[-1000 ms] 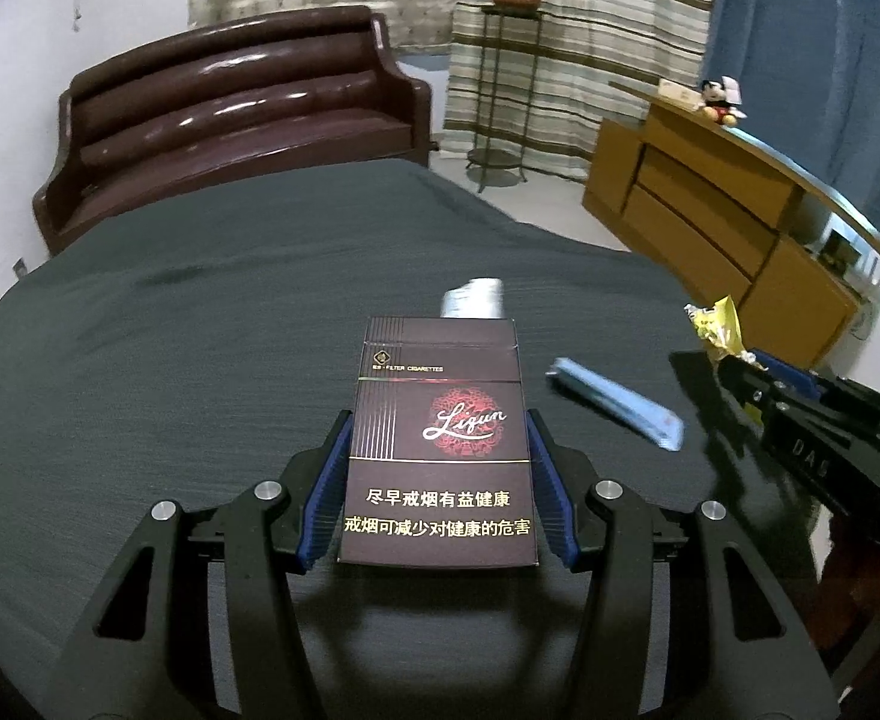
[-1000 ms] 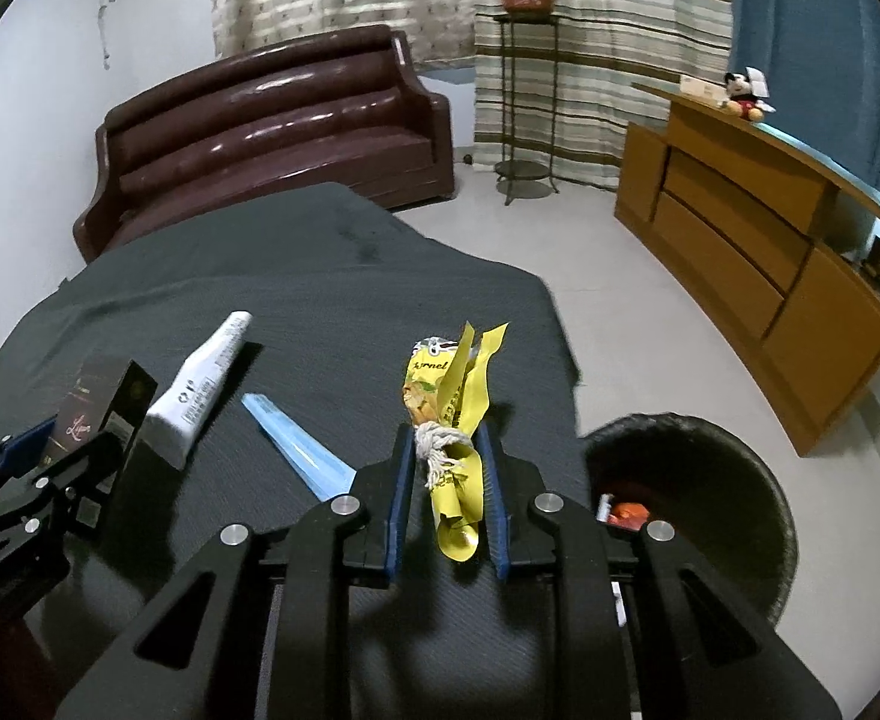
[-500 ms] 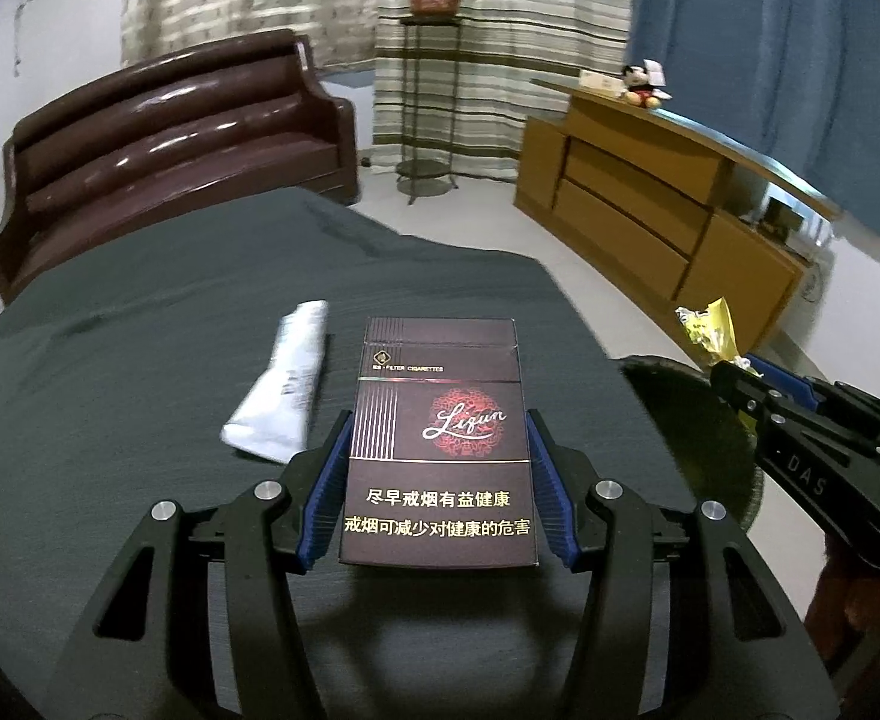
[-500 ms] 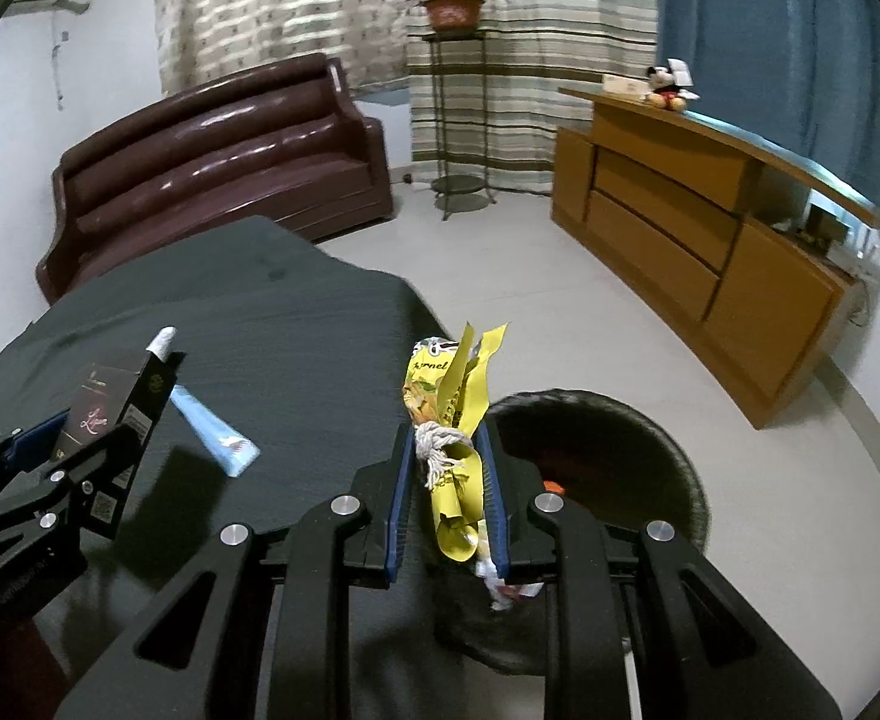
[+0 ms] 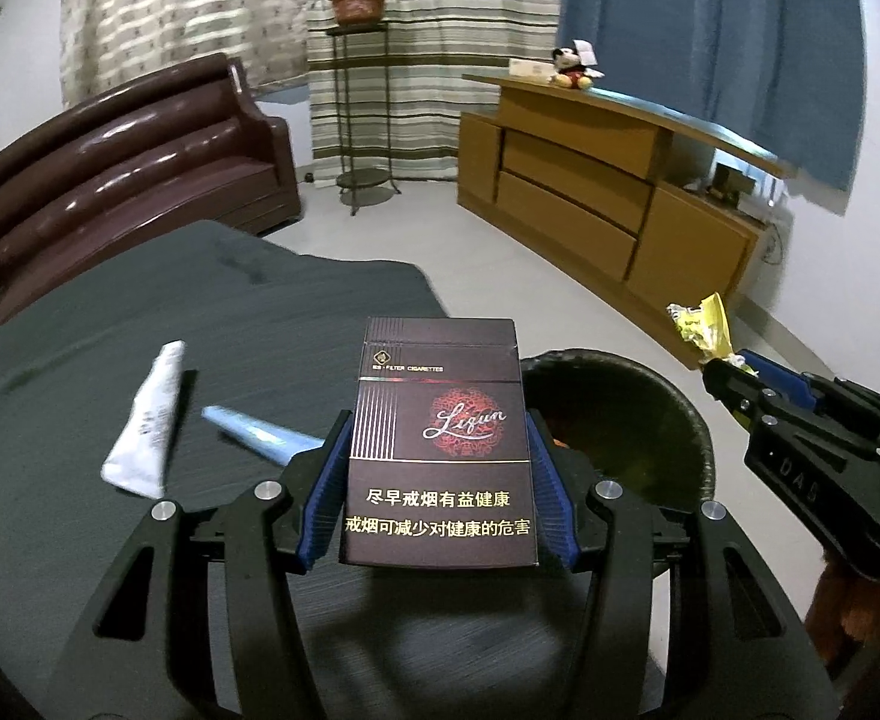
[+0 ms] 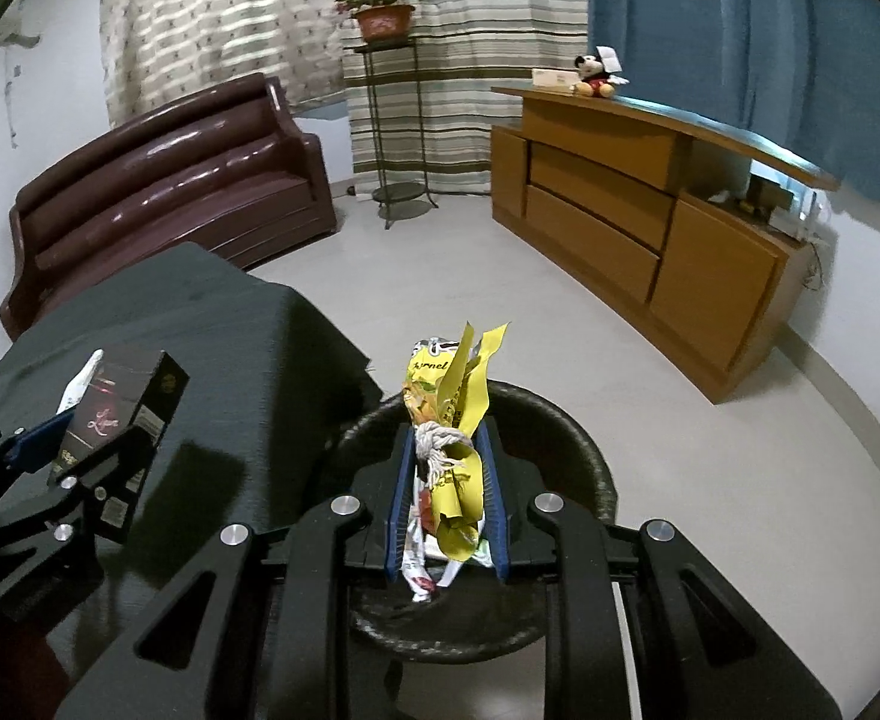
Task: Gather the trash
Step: 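Lift the cigarette box and yellow wrapper and carry them toward the bin, then open both tools over the bin to drop the box and wrapper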
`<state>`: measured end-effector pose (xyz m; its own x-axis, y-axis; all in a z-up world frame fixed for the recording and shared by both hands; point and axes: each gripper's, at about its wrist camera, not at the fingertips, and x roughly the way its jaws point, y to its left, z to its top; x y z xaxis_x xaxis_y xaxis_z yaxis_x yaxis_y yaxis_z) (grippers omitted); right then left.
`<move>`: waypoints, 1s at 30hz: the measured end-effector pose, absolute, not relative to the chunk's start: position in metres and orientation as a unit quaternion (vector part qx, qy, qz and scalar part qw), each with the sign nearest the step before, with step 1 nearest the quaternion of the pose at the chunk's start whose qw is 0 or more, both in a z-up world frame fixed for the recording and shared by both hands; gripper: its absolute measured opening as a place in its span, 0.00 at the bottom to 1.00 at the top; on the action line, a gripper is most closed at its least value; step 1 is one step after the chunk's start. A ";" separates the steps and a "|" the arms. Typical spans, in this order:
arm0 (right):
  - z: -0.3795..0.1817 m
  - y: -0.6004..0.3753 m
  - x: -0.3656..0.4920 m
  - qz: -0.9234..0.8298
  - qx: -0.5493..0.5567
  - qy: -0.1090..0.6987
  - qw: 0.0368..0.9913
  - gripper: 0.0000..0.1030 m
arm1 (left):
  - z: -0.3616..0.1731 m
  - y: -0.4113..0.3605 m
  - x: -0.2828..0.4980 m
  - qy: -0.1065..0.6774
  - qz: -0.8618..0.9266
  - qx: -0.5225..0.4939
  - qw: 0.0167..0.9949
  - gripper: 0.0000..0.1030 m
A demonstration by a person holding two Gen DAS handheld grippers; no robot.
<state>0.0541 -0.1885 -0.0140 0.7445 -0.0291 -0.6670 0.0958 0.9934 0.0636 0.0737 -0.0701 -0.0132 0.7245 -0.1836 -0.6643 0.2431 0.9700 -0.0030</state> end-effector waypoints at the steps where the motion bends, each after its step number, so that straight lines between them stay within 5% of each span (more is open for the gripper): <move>1: -0.015 -0.192 0.054 -0.036 0.051 0.356 0.932 0.21 | -0.015 -0.076 0.076 0.354 -0.115 0.046 0.927 0.52; 30: -0.039 -0.222 0.068 -0.063 0.079 0.367 0.925 0.21 | -0.046 -0.134 0.113 0.375 -0.123 0.080 0.915 0.52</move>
